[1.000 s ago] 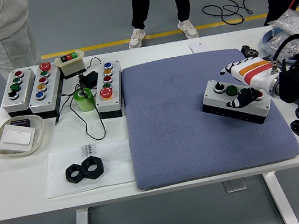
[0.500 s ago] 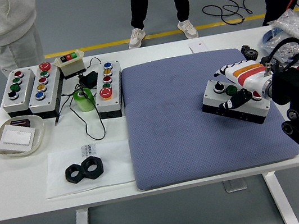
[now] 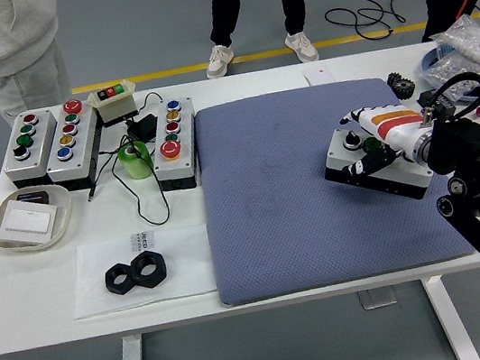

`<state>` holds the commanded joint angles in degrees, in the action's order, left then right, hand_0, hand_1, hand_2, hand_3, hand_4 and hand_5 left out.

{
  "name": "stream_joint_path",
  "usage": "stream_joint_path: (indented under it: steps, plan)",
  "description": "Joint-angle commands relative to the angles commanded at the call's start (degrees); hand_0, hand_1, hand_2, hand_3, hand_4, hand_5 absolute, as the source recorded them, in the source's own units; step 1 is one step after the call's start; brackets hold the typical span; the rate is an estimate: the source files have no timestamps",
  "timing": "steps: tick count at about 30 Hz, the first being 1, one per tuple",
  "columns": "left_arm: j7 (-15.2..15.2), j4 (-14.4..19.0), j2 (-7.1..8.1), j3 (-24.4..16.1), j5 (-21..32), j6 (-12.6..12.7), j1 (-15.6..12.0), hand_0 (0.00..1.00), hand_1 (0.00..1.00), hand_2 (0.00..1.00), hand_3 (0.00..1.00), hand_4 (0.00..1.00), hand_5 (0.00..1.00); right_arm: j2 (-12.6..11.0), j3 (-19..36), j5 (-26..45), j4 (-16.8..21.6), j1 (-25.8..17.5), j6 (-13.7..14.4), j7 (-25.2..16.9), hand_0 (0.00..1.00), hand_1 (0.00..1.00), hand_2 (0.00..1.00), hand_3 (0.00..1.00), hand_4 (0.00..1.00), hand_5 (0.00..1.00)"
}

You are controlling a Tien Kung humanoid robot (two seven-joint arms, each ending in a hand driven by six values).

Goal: Pick up the button,place it on the desk,press the button,press the button

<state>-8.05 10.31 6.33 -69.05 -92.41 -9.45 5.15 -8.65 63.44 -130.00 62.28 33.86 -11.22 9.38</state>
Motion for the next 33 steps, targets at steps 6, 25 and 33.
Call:
stream_joint_path:
  steps: [6,25,33]
  plan:
    - [-0.1,0.0,0.03,0.0,-0.2,-0.2,-0.1,0.737,0.896,0.969,0.769,0.574,0.998,1.4,2.7,0.0,-1.5,-0.8,0.4,-0.3,0.905,0.873,0.913,0.924,0.890,0.404]
    - [0.2,0.0,-0.06,1.8,0.5,-0.4,-0.2,0.737,0.896,0.971,0.770,0.572,0.998,1.6,6.5,0.0,-4.1,-3.3,1.5,-0.9,0.895,0.864,0.902,0.911,0.887,0.388]
    - [0.2,0.0,-0.03,1.8,0.5,-0.3,-0.2,0.737,0.896,0.971,0.768,0.573,0.998,1.6,5.7,0.0,-4.7,-3.5,2.2,-1.1,0.816,0.770,0.803,0.873,0.848,0.249]
